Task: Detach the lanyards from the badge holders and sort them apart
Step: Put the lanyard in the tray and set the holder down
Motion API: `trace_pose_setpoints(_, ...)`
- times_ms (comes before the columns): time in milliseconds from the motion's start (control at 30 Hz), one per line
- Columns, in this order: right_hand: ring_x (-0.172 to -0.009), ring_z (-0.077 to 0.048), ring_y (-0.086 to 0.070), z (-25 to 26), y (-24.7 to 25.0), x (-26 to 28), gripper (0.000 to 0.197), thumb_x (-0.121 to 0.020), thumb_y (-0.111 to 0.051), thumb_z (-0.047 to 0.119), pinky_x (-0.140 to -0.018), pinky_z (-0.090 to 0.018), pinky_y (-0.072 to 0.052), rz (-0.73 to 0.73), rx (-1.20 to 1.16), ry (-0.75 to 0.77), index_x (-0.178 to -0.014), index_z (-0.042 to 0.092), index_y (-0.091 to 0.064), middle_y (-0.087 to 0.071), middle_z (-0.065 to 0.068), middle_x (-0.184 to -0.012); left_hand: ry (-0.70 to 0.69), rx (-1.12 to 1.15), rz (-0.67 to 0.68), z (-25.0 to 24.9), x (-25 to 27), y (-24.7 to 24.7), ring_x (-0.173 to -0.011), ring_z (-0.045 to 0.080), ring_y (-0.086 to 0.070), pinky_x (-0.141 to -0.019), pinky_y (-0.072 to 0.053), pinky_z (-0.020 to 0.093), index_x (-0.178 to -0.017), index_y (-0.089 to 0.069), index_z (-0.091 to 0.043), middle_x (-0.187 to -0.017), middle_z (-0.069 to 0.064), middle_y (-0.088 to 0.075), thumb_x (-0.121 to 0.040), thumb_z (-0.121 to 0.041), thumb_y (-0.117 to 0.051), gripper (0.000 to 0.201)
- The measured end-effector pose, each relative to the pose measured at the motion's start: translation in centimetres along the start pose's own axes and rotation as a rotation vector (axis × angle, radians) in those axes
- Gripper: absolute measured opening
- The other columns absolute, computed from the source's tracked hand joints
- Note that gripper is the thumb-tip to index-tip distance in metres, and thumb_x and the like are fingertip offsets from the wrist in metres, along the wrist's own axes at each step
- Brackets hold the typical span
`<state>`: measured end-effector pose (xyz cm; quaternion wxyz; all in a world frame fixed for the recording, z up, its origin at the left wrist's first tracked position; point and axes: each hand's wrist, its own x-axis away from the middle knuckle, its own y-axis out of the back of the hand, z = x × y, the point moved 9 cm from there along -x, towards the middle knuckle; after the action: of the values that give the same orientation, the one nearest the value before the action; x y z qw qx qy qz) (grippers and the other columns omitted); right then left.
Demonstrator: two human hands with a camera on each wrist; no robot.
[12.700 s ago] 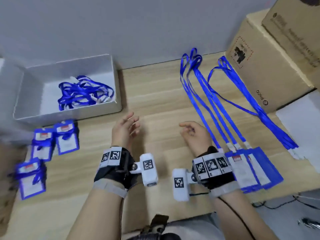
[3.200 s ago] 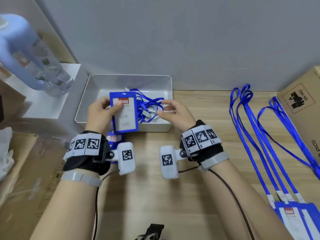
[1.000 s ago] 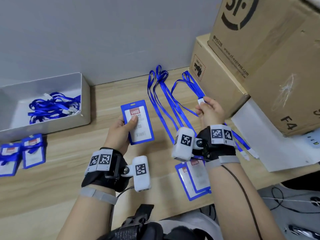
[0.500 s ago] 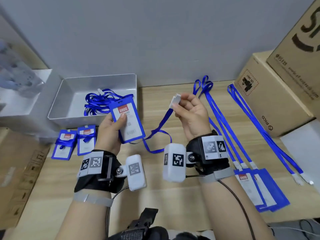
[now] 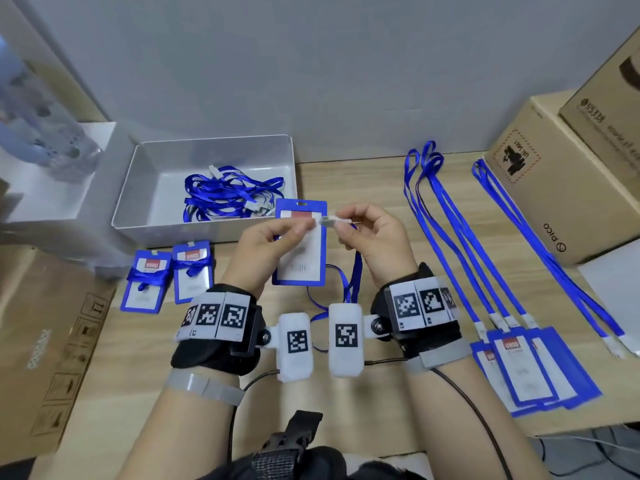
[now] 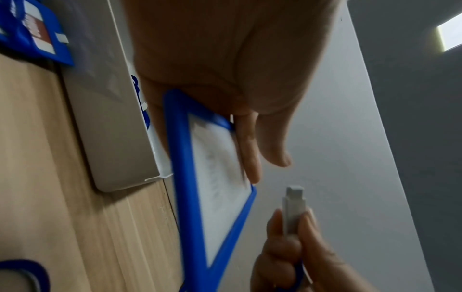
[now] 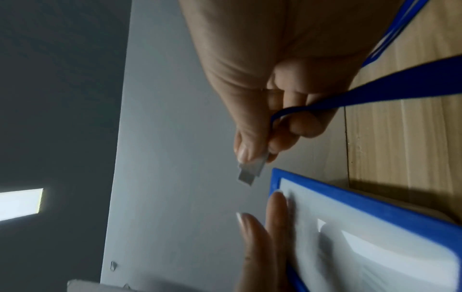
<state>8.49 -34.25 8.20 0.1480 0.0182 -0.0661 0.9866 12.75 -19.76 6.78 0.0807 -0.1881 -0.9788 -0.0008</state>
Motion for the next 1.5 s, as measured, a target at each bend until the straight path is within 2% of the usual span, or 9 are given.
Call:
trace_pose_setpoints(233,-0.076,0.007,-0.059,1.4,0.1,0.0,0.023,-0.076,-0.063,-0.007,-0.075,-0.012,-0.050,0.111,0.164,0.043,-0.080,0.016,-0.063,-0.061,0.005,-0.085,0.010,-0.013,0.012,-0.1,-0.1,-1.9,-0.077,0.002,-0.065,-0.070,-0.050,0.012,-0.085,-0.071,-0.018,-0.079,-0.008,-0.072,-0.083,-0.014,-0.062,0.010)
trace_pose_setpoints(367,-0.079,0.003,-0.060,1.9,1.2,-0.2,0.030,-0.075,-0.064,-0.009,-0.079,-0.014,-0.052,0.135,0.205,0.025,-0.095,0.014,-0.060,-0.061,0.003,-0.091,-0.040,-0.048,-0.036,-1.1,-0.2,-2.8,-0.079,-0.001,-0.064,-0.072,-0.048,0.010,-0.087,-0.070,-0.018,-0.087,-0.005,-0.069,-0.082,-0.010,-0.064,0.011)
trace_pose_setpoints(533,-0.092,-0.014,-0.064,2.5,2.7,-0.3,0.028,-0.074,-0.069,0.001,-0.086,-0.026,-0.052,0.121,0.333,0.030,-0.087,0.025,-0.066,-0.066,0.000,-0.093,-0.008,-0.141,-0.064,-0.9,-0.2,-3.8,-0.081,0.006,-0.062,-0.079,-0.044,0.020,-0.084,-0.071,-0.019,-0.084,-0.003,-0.070,-0.081,-0.017,-0.066,0.006)
trace_pose_setpoints(767,-0.081,0.002,-0.057,3.8,3.1,-0.3,0.026,-0.076,-0.069,0.007,-0.072,-0.001,-0.045,0.163,0.568,0.085,-0.101,0.014,-0.069,-0.064,0.006,-0.094,0.057,-0.188,-0.052,-0.7,0.1,-4.9,-0.084,0.015,-0.064,-0.085,-0.046,0.031,-0.079,-0.074,-0.017,-0.082,0.004,-0.073,-0.076,-0.031,-0.071,0.015)
trace_pose_setpoints(967,-0.089,-0.008,-0.059,3.8,2.9,-0.2,0.026,-0.074,-0.071,0.006,-0.081,-0.015,-0.048,0.202,0.652,0.095,-0.098,0.014,-0.071,-0.070,-0.004,-0.101,0.087,-0.202,-0.085,-0.3,0.1,-5.8,-0.082,0.016,-0.061,-0.081,-0.044,0.029,-0.076,-0.074,-0.016,-0.085,0.012,-0.072,-0.066,-0.031,-0.066,0.020)
trace_pose_setpoints(1100,-0.084,-0.010,-0.060,3.6,4.2,-0.8,0.021,-0.076,-0.068,0.005,-0.072,-0.007,-0.046,0.166,0.586,0.069,-0.095,0.015,-0.071,-0.065,0.004,-0.090,0.096,-0.132,-0.127,-0.3,-0.1,-5.8,-0.075,0.017,-0.058,-0.075,-0.043,0.028,-0.061,-0.071,-0.021,-0.073,0.006,-0.067,-0.069,-0.015,-0.064,0.013)
trace_pose_setpoints(1233,-0.065,-0.006,-0.052,3.3,4.5,-0.9,0.022,-0.078,-0.066,0.004,-0.065,-0.009,-0.047,0.178,0.530,0.064,-0.083,0.025,-0.065,-0.060,0.013,-0.080,0.065,-0.163,-0.090,-0.2,-0.4,-5.7,-0.078,0.015,-0.057,-0.076,-0.043,0.026,-0.076,-0.071,-0.017,-0.076,0.005,-0.067,-0.082,0.001,-0.055,0.025)
trace_pose_setpoints(1333,-0.070,-0.008,-0.054,2.9,4.2,-0.9,0.025,-0.076,-0.068,0.006,-0.073,-0.025,-0.051,0.179,0.516,0.054,-0.081,0.029,-0.062,-0.060,0.009,-0.080,0.044,-0.185,-0.068,-0.1,-0.6,-5.3,-0.076,0.007,-0.059,-0.074,-0.044,0.020,-0.079,-0.071,-0.022,-0.078,0.003,-0.067,-0.083,0.000,-0.056,0.027)
trace_pose_setpoints(1500,-0.069,-0.007,-0.056,1.9,4.4,-1.1,0.021,-0.072,-0.074,0.030,-0.071,-0.027,-0.051,0.181,0.603,0.014,-0.091,0.023,-0.071,-0.063,0.004,-0.075,0.015,-0.151,0.014,-0.3,-0.6,-5.5,-0.077,0.004,-0.061,-0.071,-0.046,0.011,-0.085,-0.072,-0.018,-0.082,0.003,-0.071,-0.084,-0.011,-0.063,0.011)
